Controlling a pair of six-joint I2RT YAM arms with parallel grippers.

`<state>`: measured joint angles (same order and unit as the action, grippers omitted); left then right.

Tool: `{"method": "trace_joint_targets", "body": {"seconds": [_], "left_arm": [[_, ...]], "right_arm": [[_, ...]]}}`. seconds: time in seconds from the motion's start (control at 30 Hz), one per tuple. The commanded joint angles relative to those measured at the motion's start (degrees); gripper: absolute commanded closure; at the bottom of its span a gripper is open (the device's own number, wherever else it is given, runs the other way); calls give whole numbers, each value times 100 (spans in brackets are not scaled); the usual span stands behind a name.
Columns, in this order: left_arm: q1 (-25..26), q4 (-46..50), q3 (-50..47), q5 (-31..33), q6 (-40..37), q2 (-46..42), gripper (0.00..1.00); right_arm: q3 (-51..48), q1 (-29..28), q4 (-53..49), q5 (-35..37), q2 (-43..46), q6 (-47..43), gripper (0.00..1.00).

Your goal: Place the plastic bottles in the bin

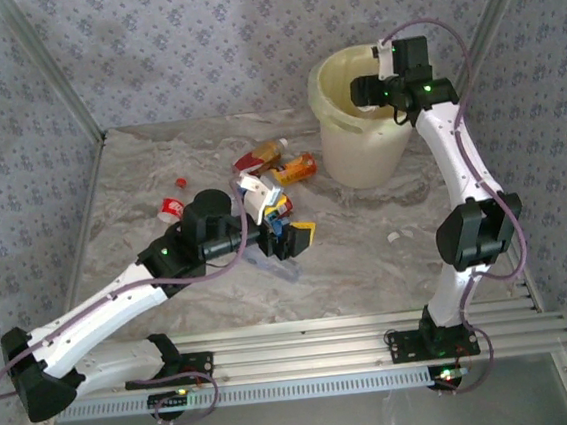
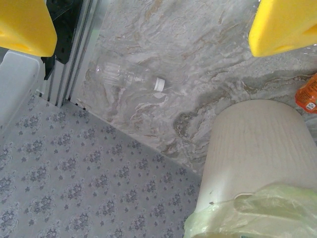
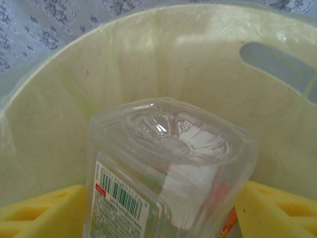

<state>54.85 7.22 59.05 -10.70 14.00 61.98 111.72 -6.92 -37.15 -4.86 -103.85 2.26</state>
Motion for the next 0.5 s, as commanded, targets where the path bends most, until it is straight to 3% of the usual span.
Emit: {"method": "trace_joint_targets", "body": {"seconds": [0.0, 0.23, 0.47], "left_arm": [[35, 200, 153, 59, -177, -96, 0], [38, 251, 151, 50, -189, -131, 0], [35, 501, 225, 134, -420, -195, 0]], "right_arm": [[236, -29, -335, -142, -85, -125, 20], [332, -37, -337, -350, 11, 9, 10], [296, -37, -287, -434, 344, 107, 9]]}}
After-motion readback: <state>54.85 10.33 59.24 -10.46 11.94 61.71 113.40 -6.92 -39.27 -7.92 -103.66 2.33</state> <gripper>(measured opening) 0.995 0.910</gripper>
